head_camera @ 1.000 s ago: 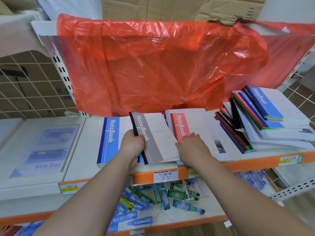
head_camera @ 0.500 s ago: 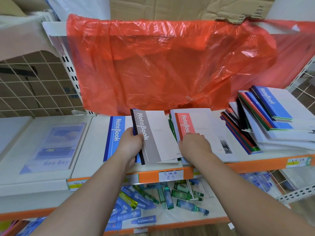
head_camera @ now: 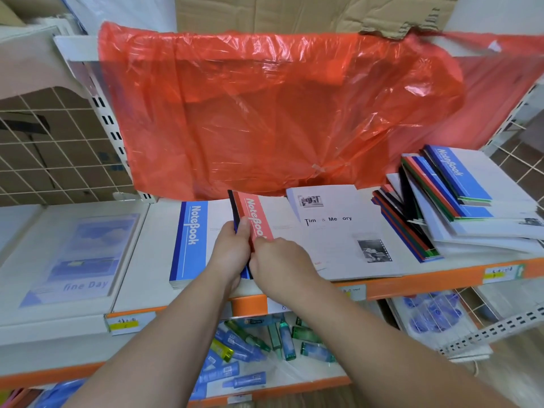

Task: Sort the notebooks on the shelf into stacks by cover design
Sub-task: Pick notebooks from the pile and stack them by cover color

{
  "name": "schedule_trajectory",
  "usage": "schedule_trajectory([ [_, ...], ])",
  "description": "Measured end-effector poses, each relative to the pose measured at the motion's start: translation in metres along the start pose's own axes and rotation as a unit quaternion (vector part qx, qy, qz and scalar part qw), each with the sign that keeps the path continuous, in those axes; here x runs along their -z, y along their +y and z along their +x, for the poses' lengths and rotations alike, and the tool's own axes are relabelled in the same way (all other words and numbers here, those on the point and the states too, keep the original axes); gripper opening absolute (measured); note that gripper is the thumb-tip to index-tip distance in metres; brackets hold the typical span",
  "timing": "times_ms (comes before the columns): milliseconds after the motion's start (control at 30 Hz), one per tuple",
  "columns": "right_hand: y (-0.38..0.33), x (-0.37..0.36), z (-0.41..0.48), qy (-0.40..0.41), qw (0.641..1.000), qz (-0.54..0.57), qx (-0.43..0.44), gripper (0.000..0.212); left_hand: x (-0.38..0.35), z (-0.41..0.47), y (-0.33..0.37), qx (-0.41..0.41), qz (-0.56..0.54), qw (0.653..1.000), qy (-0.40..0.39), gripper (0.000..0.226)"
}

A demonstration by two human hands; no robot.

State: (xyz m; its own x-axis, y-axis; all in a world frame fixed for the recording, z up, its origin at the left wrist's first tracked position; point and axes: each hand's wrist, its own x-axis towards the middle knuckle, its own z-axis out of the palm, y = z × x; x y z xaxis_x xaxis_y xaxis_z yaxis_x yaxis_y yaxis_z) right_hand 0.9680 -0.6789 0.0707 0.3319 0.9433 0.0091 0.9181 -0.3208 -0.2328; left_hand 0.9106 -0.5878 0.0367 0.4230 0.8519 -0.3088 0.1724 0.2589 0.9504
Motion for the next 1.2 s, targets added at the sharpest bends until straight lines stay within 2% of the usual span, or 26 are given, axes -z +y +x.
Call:
schedule_trajectory([
  [100, 0.021, -0.008, 0.007, 0.034, 0.998, 0.055, -0.015, 0.027, -0.001, 0.000, -0.001, -0.007, 0.006, 1.000, -0.004, 0.018],
  [200, 0.054, -0.007, 0.017, 0.073, 0.982, 0.139, -0.102, 0.031, 0.001, -0.002, 0.002, -0.015, -0.018, 0.999, -0.025, 0.018],
  [267, 0.073, -0.003, 0.020, 0.080, 0.952, 0.221, -0.193, 0.037, 0.002, -0.004, 0.007, -0.034, -0.036, 0.997, -0.056, 0.020],
  [333, 0.088, 0.001, 0.021, 0.063, 0.894, 0.369, -0.247, 0.040, 0.001, -0.007, 0.012, -0.055, -0.057, 0.993, -0.093, 0.023],
  [400, 0.098, 0.004, 0.018, 0.053, 0.835, 0.490, -0.245, 0.033, -0.003, -0.008, 0.017, -0.061, -0.076, 0.989, -0.112, 0.025],
  [500, 0.106, 0.011, 0.014, 0.104, 0.810, 0.532, -0.226, 0.015, -0.014, -0.007, 0.023, -0.084, -0.063, 0.990, -0.099, 0.023],
  [600, 0.112, 0.019, 0.016, 0.131, 0.791, 0.565, -0.197, 0.012, -0.029, -0.003, 0.033, -0.175, 0.030, 0.983, -0.042, 0.012],
  [700, 0.121, 0.030, 0.015, 0.200, 0.802, 0.538, -0.163, 0.012, -0.048, -0.003, 0.048, -0.258, 0.072, 0.963, -0.019, 0.013],
  [767, 0.127, 0.038, 0.012, 0.245, 0.804, 0.524, -0.139, 0.012, -0.058, -0.001, 0.052, -0.281, 0.068, 0.957, -0.021, 0.017],
  [833, 0.136, 0.038, 0.007, 0.255, 0.811, 0.510, -0.127, 0.016, -0.066, 0.003, 0.047, -0.264, 0.056, 0.962, -0.046, 0.022],
  [1000, 0.153, 0.018, 0.000, 0.200, 0.836, 0.488, -0.148, 0.029, -0.083, 0.010, 0.018, -0.191, 0.083, 0.974, -0.088, 0.028],
  [1200, 0.159, 0.021, 0.005, 0.206, 0.829, 0.493, -0.163, 0.028, -0.087, 0.013, 0.028, -0.181, 0.093, 0.975, -0.089, 0.032],
])
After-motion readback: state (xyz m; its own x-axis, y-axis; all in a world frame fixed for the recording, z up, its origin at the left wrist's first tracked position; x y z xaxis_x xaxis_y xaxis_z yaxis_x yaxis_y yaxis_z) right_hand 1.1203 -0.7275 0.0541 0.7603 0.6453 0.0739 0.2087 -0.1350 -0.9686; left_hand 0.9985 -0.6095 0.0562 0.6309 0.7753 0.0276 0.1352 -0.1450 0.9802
